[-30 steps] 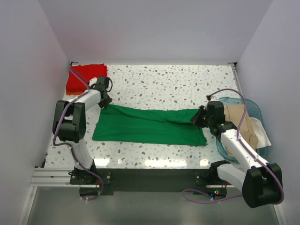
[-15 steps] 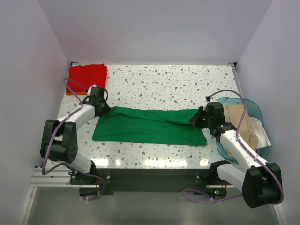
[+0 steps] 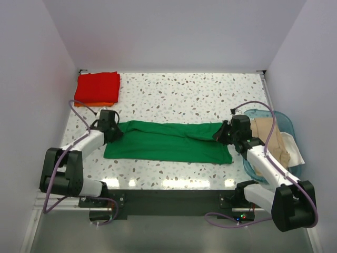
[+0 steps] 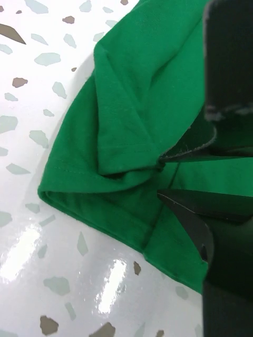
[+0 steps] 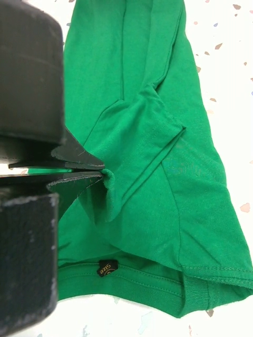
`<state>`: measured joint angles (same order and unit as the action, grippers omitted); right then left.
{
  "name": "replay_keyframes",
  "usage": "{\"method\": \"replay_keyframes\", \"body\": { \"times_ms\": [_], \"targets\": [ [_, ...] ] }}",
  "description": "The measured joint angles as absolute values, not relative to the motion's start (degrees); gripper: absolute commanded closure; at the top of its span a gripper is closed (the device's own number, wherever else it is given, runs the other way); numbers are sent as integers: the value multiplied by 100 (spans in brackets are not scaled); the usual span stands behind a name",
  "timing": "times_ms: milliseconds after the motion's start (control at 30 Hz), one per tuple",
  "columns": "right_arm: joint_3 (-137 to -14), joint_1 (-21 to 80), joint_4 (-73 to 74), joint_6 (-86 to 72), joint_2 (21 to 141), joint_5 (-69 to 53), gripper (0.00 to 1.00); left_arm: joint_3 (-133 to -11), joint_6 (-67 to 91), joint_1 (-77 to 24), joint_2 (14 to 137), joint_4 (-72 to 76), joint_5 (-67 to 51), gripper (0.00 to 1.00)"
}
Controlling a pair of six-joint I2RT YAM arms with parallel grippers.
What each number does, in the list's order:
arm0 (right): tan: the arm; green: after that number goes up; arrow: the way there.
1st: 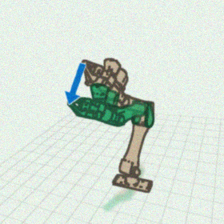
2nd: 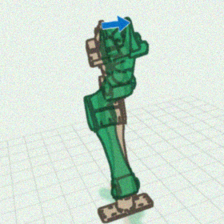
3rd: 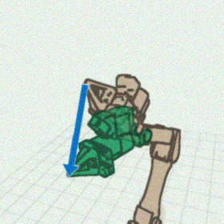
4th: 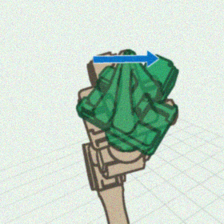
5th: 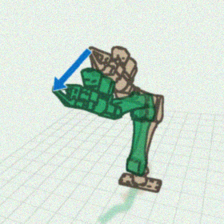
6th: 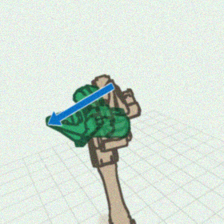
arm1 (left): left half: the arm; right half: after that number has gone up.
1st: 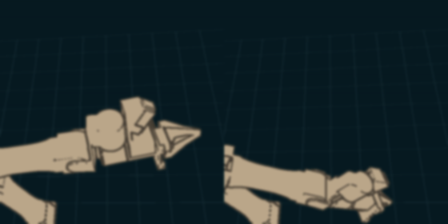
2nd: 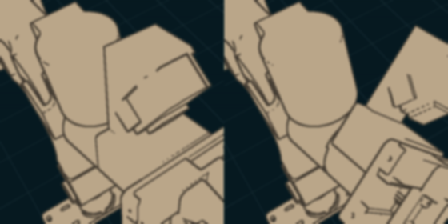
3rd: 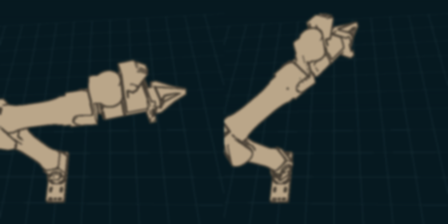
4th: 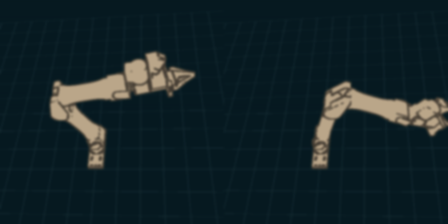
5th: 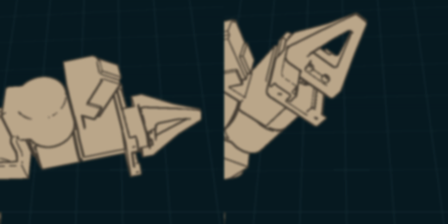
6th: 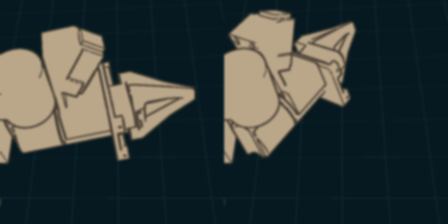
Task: Fold and stack the t-shirts
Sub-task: Fold the tshirt
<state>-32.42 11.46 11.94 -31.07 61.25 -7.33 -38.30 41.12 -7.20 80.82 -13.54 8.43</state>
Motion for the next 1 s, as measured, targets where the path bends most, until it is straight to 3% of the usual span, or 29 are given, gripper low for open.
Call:
{"method": "replay_keyframes", "body": {
  "times_ms": [267,533,1000],
  "targets": [
    [-3242,1146,1166,-3107,6163,-762,100,-3767,4139,-681,7546,-1452,1050,57],
    [-3242,1146,1096,-3107,6189,-838,100,-4276,4136,-521,7599,-1500,1068,57],
    [-3242,1146,1031,-3105,6316,-862,100,-4810,4139,-499,8853,-1455,1061,58]
  ]
}}
